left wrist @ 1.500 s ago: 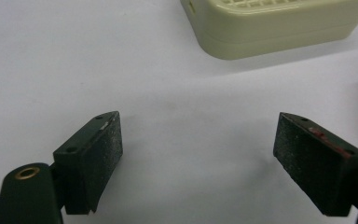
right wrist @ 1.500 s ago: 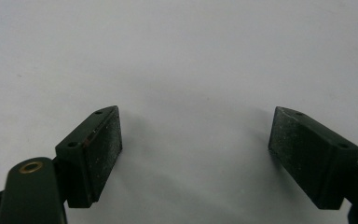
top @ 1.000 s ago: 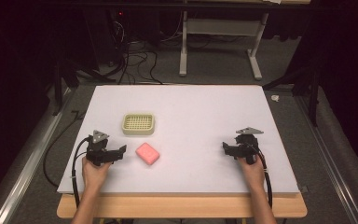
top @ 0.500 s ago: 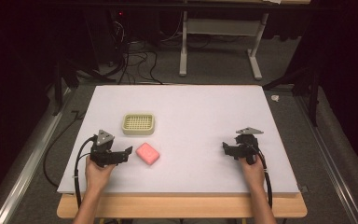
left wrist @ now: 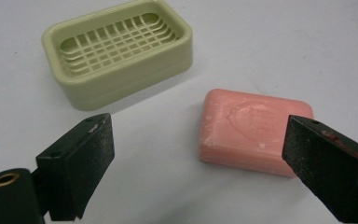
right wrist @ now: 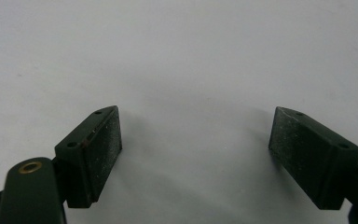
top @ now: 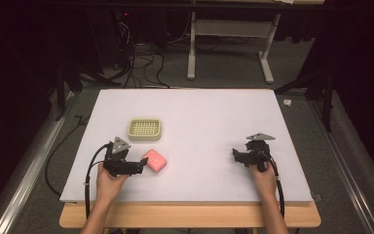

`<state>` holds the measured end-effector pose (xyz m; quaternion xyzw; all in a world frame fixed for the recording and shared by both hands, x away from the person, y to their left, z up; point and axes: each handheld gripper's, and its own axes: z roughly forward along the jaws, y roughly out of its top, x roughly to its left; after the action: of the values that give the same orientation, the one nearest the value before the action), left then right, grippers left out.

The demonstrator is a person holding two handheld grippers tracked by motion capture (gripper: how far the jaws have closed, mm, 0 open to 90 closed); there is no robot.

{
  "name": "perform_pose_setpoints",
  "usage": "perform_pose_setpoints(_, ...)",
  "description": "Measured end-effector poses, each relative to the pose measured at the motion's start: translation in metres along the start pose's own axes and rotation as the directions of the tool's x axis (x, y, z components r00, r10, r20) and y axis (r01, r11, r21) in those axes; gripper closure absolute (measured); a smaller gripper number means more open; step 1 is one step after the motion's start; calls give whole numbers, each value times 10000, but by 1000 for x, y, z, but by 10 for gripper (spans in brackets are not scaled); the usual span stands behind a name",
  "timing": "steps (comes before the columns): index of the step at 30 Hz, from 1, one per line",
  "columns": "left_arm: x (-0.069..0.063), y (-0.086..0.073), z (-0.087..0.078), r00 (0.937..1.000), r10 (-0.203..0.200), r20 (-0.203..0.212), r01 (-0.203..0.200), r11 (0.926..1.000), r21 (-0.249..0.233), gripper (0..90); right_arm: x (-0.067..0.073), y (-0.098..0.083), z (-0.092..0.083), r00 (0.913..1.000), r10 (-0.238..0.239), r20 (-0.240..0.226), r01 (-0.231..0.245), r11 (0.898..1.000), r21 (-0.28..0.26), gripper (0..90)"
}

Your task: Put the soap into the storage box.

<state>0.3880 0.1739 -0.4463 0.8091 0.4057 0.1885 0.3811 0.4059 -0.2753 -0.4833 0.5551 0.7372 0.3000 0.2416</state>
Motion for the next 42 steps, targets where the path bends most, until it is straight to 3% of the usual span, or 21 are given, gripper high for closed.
perform_pose_setpoints(12, -19, 3, 20, 9983, 546, 199, -555, 9972, 497, 58, 0, 0, 0, 10000, -42, -35, 42, 10000, 23, 153)
perform_pose_setpoints(20, -24, 4, 31, 9976, 589, 378, -616, 9951, 772, 11, 1, 0, 0, 10000, -50, -47, 50, 10000, 58, 149)
perform_pose_setpoints(42, -34, 4, 52, 9951, 908, 393, -954, 9857, 1391, 56, 1, 0, 0, 10000, -57, -48, 58, 10000, 63, 148)
